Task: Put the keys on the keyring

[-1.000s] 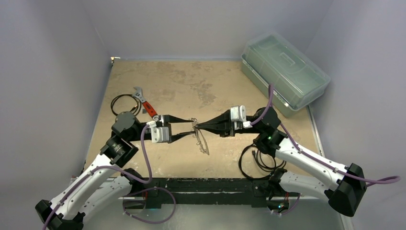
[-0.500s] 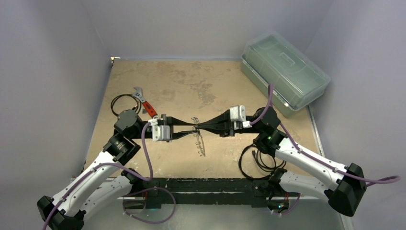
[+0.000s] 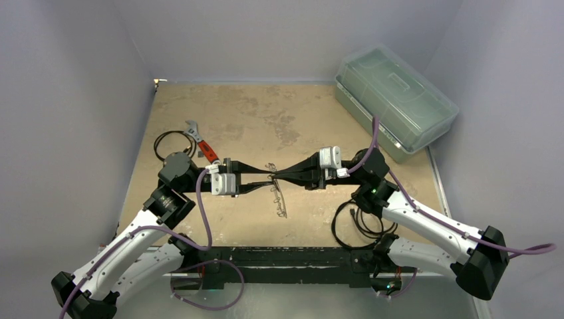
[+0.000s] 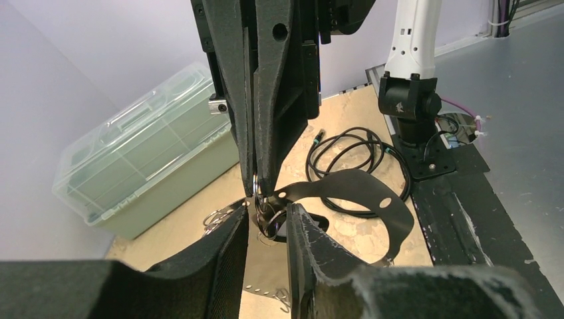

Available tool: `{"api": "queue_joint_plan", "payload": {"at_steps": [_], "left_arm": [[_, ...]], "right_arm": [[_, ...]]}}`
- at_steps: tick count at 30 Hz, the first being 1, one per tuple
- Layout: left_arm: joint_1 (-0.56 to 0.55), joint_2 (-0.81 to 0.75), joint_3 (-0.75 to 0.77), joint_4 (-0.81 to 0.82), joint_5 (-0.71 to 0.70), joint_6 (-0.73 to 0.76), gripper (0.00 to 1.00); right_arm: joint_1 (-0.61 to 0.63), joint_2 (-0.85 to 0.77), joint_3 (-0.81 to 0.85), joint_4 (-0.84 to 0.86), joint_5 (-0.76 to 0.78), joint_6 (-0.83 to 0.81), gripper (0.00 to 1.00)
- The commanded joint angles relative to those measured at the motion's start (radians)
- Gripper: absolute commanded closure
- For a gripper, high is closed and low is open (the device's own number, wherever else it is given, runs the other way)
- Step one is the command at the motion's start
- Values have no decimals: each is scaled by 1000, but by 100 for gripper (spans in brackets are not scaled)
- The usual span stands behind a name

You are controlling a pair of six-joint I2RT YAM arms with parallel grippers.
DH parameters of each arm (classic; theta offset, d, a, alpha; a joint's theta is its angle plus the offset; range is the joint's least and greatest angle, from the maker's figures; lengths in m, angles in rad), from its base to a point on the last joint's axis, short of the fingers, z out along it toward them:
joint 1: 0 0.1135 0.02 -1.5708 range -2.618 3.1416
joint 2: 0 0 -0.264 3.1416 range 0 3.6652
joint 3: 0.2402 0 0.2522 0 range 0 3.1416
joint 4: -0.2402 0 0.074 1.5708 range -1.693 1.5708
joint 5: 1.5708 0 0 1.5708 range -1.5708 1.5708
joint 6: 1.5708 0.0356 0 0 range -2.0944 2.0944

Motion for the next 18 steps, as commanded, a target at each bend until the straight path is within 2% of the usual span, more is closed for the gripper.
{"api": "queue_joint_plan", "payload": {"at_steps": [1,8,11,15,18], "left_arm": [[4,-1,4,38,14,-17,73],[5,1,6,40,4,-19,85],[4,4,6,43,2,-24,85],[4,2,6,47,-6,-28,80],[5,3,6,48,-8,-31,81]], "right_arm": [[-4,1,34,42,-3,-11,100],[-4,-7,33,31,-1,-17,100],[-4,-7,31,31,-3,-17,100],[-4,-7,30,31,-6,-17,100],[-4,-6,30,31,-12,-17,100]]}}
